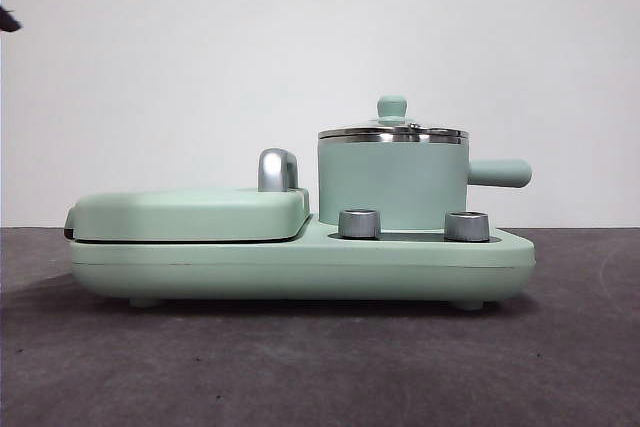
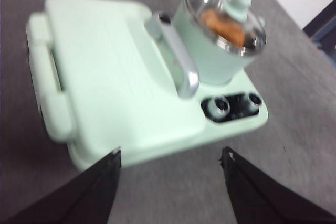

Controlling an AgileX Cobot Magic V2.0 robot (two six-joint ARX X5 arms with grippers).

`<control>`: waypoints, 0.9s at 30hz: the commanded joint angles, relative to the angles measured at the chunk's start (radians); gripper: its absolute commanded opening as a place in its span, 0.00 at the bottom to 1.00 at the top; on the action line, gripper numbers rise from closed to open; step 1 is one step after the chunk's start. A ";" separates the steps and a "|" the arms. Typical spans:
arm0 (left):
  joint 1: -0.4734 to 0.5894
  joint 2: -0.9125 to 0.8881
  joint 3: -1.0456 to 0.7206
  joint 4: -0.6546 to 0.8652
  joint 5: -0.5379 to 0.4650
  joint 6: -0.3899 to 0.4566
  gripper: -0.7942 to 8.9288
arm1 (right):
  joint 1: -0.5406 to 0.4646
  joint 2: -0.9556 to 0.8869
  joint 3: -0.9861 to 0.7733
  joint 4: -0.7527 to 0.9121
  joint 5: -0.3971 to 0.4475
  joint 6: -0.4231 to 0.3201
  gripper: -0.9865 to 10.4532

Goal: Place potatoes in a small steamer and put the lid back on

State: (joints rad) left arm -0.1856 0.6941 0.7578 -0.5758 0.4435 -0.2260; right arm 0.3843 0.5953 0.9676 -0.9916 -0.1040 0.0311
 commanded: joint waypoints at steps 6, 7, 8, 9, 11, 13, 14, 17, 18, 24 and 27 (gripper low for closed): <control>-0.002 -0.053 0.008 -0.032 0.007 -0.003 0.09 | 0.004 -0.003 0.008 0.023 -0.001 0.010 0.10; -0.002 -0.058 0.010 -0.035 0.007 -0.004 0.09 | 0.004 -0.003 0.009 0.028 -0.006 0.011 0.10; -0.002 -0.065 0.011 -0.045 0.007 -0.002 0.09 | 0.005 -0.003 0.009 0.025 -0.005 0.010 0.10; -0.002 -0.071 0.011 -0.047 0.006 0.001 0.09 | 0.005 -0.003 0.009 0.022 -0.002 0.010 0.10; -0.002 -0.082 0.011 -0.043 0.006 0.001 0.09 | 0.005 -0.006 0.009 0.023 0.000 0.010 0.10; -0.002 -0.090 0.011 -0.036 0.006 0.001 0.09 | 0.005 -0.009 0.009 0.023 0.000 0.010 0.10; -0.002 -0.094 0.011 -0.031 0.006 0.001 0.09 | 0.005 -0.009 0.009 0.023 0.000 0.010 0.10; -0.002 -0.099 0.012 -0.031 0.006 0.001 0.09 | 0.005 -0.010 0.009 0.023 0.000 0.010 0.10; -0.002 -0.100 0.012 -0.030 0.006 0.001 0.09 | 0.005 -0.009 0.009 0.023 -0.001 0.010 0.10; 0.001 -0.109 0.010 -0.033 0.003 0.021 0.09 | 0.005 -0.009 0.009 0.023 0.000 0.010 0.10; 0.016 -0.184 -0.080 0.082 -0.041 0.117 0.09 | 0.005 -0.009 0.009 0.023 0.000 0.010 0.10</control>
State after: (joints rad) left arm -0.1734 0.5301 0.7040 -0.5304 0.4164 -0.1715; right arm 0.3851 0.5838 0.9676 -0.9775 -0.1051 0.0341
